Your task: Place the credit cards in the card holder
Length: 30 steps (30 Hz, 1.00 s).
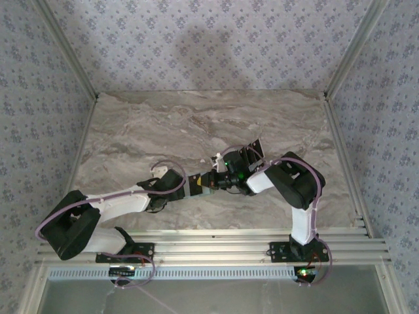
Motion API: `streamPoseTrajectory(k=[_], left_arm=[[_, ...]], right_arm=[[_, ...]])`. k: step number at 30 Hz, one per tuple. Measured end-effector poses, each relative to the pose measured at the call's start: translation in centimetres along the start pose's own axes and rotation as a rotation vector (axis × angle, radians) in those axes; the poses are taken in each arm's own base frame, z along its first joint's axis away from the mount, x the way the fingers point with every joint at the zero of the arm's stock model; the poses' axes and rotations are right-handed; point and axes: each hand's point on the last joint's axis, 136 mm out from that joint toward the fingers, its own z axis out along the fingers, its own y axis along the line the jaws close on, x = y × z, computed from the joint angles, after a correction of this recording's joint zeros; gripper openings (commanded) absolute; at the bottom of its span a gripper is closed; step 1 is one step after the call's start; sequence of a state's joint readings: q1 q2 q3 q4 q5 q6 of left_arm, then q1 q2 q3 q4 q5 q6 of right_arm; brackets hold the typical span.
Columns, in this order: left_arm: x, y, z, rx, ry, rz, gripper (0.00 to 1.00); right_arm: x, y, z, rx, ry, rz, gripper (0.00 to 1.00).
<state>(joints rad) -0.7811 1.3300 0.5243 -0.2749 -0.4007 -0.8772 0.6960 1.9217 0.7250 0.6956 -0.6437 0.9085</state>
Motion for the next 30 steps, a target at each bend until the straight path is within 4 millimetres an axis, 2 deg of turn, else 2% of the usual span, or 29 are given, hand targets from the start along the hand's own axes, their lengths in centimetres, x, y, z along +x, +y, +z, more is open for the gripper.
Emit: streamPoseTrajectory(k=[30], left_arm=[[0.0,-0.1,0.0,0.002,-0.002,0.000,0.95]], right_arm=[[0.1,0.6,1.3,0.003,0.032,0.000,0.00]])
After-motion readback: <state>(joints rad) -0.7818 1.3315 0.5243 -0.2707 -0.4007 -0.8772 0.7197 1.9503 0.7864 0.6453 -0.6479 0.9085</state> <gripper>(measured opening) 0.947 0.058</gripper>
